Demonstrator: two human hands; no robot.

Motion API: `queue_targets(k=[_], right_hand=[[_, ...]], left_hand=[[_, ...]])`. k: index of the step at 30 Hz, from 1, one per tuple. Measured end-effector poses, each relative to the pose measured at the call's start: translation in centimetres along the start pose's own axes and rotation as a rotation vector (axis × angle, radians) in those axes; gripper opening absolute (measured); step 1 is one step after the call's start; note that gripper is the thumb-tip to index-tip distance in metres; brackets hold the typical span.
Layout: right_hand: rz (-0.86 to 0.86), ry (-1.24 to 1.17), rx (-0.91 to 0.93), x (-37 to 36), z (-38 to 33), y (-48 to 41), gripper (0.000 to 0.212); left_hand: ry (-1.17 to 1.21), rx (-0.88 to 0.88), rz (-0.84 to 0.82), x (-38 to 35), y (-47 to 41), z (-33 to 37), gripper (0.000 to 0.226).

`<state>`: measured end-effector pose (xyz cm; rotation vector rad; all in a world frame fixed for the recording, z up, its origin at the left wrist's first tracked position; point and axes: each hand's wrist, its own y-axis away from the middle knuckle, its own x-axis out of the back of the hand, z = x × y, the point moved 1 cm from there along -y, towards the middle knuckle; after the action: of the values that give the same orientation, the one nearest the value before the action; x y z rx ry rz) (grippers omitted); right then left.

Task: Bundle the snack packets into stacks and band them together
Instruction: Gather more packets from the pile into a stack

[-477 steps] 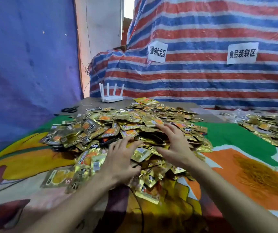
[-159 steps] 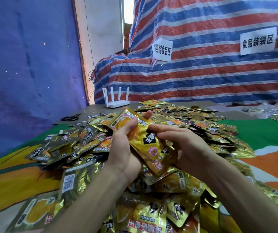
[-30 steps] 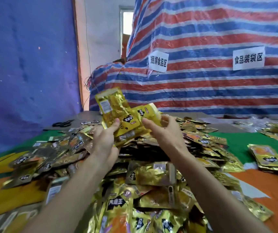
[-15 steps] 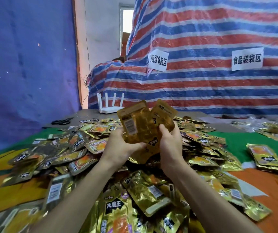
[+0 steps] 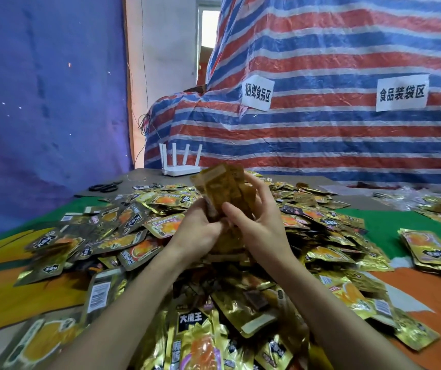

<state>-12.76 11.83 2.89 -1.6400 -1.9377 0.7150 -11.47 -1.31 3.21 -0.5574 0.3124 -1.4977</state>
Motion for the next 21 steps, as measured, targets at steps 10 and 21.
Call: queue_targets(k=[10, 21], right_hand=[[0.014, -0.037, -0.138, -0.6, 0.8, 1.0, 0.037], [0.03, -0.142, -0.045, -1.0, 0.7, 1.4, 0.034]], left_hand=[[0.145, 0.086, -0.136, -0.6, 1.1, -0.4, 0.036], [-0.014, -0.046, -0.008, -0.5, 1.5, -1.5, 0.025]])
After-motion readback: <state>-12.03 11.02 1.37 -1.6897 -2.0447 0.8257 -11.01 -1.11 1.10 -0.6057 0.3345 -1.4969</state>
